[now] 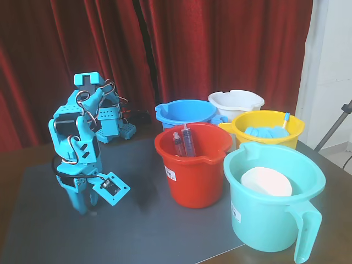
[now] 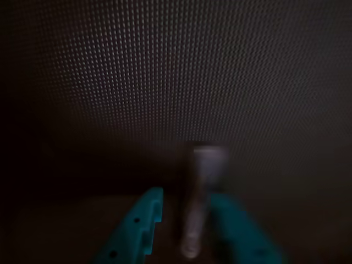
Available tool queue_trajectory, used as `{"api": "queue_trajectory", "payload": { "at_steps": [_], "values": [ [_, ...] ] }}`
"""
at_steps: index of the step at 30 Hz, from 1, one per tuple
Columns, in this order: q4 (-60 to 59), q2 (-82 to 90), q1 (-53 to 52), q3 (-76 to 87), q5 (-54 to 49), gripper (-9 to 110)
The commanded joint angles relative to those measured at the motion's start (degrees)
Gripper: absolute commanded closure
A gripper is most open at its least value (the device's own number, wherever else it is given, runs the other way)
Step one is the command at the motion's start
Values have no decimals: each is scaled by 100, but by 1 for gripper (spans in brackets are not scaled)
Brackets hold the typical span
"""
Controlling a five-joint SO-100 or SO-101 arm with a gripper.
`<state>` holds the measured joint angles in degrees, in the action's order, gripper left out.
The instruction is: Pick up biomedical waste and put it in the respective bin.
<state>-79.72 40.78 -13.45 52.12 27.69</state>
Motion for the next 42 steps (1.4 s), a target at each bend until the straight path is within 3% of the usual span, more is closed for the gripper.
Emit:
{"api": "queue_trajectory", "payload": {
  "at_steps": [1, 13, 18, 23, 33, 42],
  "values": [
    [44, -9, -18, -97, 26, 102],
    [475, 53, -26, 35, 44, 102],
    [79, 554, -255, -264, 88, 102],
    [-343, 1151, -255, -378, 773, 102],
    [-475, 2188, -53, -387, 870, 102],
    [-606, 3524, 1266, -413, 2663, 102]
  ]
}}
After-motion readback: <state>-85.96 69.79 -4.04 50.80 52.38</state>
